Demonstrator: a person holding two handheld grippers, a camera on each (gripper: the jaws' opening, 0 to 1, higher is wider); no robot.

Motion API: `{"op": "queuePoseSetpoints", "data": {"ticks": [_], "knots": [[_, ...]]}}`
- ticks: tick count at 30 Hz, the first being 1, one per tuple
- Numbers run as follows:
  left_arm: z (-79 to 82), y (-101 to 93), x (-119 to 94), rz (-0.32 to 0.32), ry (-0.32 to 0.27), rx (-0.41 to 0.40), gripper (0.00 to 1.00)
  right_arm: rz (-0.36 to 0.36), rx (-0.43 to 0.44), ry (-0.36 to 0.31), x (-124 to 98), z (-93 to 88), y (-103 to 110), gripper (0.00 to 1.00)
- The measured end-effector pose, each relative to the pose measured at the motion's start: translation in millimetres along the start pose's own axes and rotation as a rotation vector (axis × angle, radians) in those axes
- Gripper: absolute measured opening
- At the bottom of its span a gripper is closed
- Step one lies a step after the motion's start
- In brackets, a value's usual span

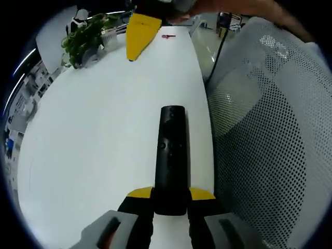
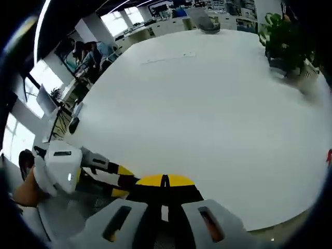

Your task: Press the specified remote control buttons in sequence, fully releasing each button before pressing the next.

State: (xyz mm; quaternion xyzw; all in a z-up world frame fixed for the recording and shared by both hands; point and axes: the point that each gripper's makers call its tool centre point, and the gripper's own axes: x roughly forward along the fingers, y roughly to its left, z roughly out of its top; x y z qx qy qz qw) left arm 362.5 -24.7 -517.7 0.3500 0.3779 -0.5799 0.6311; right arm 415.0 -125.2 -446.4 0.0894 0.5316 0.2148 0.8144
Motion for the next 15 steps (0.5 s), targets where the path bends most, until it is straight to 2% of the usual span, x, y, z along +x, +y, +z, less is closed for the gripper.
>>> {"op": "queuePoseSetpoints", "data": {"ticks": [4, 8, 12, 15], "knots": [[0.8, 1.1, 0, -0.006, -0.013, 0.005, 0.24, 0.016, 0.043, 0.019, 9, -7.5, -5, 0.0], [0.9, 0.8, 0, -0.016, -0.035, 0.015, 0.24, -0.009, 0.065, 0.089, 17, -23.1, -17, 0.0], [1.8, 1.0, 1, -0.016, -0.038, 0.017, 0.24, -0.01, 0.099, 0.191, 26, -43.4, -19, 0.0], [1.8, 1.5, 1, -0.017, -0.047, 0.016, 0.24, -0.006, 0.099, 0.217, 32, -49.3, -19, 0.0]]}}
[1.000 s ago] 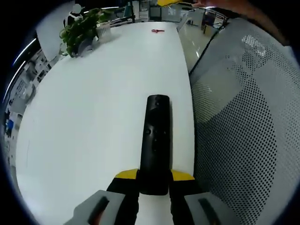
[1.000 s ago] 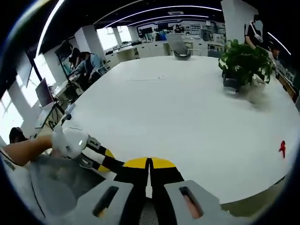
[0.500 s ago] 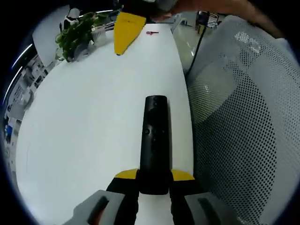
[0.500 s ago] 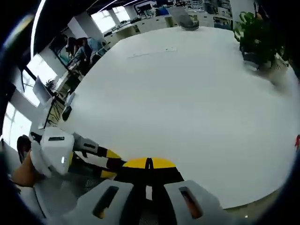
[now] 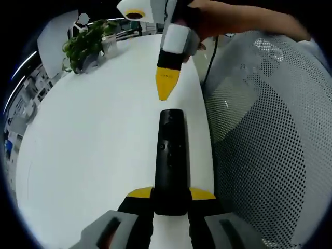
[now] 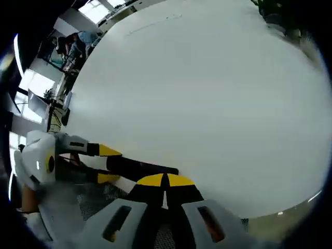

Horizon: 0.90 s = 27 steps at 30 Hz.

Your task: Press the specified remote control buttons in sequence, fully releasing each button before pressing the next.

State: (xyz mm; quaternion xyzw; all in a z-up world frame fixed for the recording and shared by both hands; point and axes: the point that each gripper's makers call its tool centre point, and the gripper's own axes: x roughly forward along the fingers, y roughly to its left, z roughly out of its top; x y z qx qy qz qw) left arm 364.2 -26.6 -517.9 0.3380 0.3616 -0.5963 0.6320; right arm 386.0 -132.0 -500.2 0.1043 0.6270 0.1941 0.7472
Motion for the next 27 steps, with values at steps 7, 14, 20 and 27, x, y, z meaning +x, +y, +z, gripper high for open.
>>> {"op": "queuePoseSetpoints", "data": {"ticks": [7, 14, 20, 27], "knots": [[0.3, 0.6, 1, -0.005, -0.009, -0.011, 0.24, -0.021, -0.009, 0.047, 9, -10.2, -4, 0.0], [0.9, 1.6, 1, -0.004, -0.019, -0.025, 0.24, -0.025, -0.033, 0.05, 12, -12.1, -1, 0.0], [1.5, 1.8, 2, -0.003, -0.019, -0.033, 0.24, -0.03, -0.04, 0.045, 13, -10.3, -2, 0.0], [1.3, 2.2, 2, -0.001, -0.016, -0.029, 0.24, -0.018, -0.012, 0.041, 12, -11.1, -1, 0.0]]}}
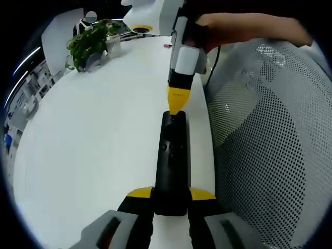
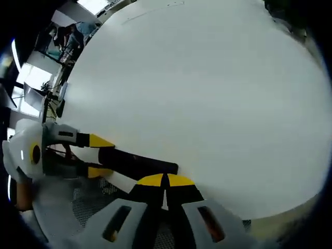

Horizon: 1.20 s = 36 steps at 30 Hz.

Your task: Press the specified remote control buttons in sequence, fully releasing each button before pressing the next.

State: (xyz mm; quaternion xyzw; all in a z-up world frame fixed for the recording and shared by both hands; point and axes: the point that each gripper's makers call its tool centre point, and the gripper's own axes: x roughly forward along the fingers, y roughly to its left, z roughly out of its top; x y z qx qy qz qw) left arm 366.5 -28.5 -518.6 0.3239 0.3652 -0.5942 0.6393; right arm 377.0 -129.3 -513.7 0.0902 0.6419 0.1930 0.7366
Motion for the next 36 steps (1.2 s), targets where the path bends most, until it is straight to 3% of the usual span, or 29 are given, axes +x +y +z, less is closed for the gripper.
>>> {"op": "queuePoseSetpoints", "data": {"ticks": [3, 10, 20, 26, 36], "knots": [[0.2, -0.3, 0.1, 0.003, 0.004, 0.004, 0.24, -0.003, -0.008, 0.001, 0.4, -0.2, 0.3, 0.0], [0.4, -0.1, 0.3, 0.002, 0.004, 0.002, 0.24, -0.038, -0.115, -0.007, 1.5, -0.9, 1.8, 0.0], [0.7, 0.1, 0.2, 0.001, 0.007, 0.007, 0.24, -0.015, -0.086, -0.01, 1.3, -0.4, 0.0, 0.0], [0.7, 0.1, 0.1, 0.003, 0.005, 0.008, 0.24, 0.014, -0.024, -0.014, 0.9, 0.0, -1.8, 0.0], [0.5, 0.3, 0.2, 0.002, 0.003, 0.005, 0.24, 0.015, -0.026, -0.005, -0.2, -0.7, 0.6, 0.0]]}}
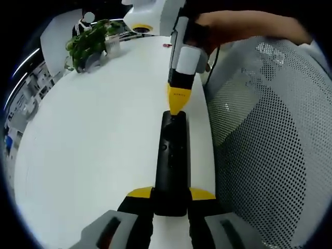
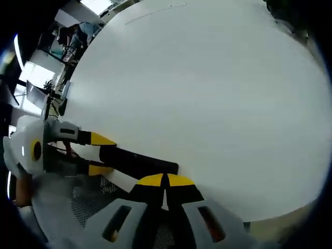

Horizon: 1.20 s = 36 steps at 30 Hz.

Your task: Press the specified remote control buttons in sequence, fully releasing each button before pressing the next.

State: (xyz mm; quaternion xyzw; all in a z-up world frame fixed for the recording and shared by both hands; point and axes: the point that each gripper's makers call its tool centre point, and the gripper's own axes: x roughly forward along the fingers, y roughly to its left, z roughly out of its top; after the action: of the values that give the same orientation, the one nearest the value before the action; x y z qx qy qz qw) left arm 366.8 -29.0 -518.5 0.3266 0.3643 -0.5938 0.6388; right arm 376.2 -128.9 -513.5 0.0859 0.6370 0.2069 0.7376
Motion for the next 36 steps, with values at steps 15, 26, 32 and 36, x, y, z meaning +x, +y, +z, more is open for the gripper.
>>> {"op": "queuePoseSetpoints", "data": {"ticks": [15, 26, 32, 36], "knots": [[-0.1, -0.1, 0, 0.002, -0.003, 0.005, 0.24, 0.016, -0.054, -0.013, 0, 3.4, 12, 0.0], [-0.2, -0.1, 0, 0.001, -0.002, 0.003, 0.24, 0.001, -0.065, -0.005, 2, 1.9, 10, 0.0], [-0.1, -0.3, 0, 0.0, 0.0, 0.006, 0.24, -0.016, -0.091, -0.004, 3, 2.2, 9, 0.0], [-0.2, -0.5, 0, -0.001, 0.006, 0.01, 0.24, -0.021, -0.106, -0.007, 3, 2.4, 9, 0.0]]}}
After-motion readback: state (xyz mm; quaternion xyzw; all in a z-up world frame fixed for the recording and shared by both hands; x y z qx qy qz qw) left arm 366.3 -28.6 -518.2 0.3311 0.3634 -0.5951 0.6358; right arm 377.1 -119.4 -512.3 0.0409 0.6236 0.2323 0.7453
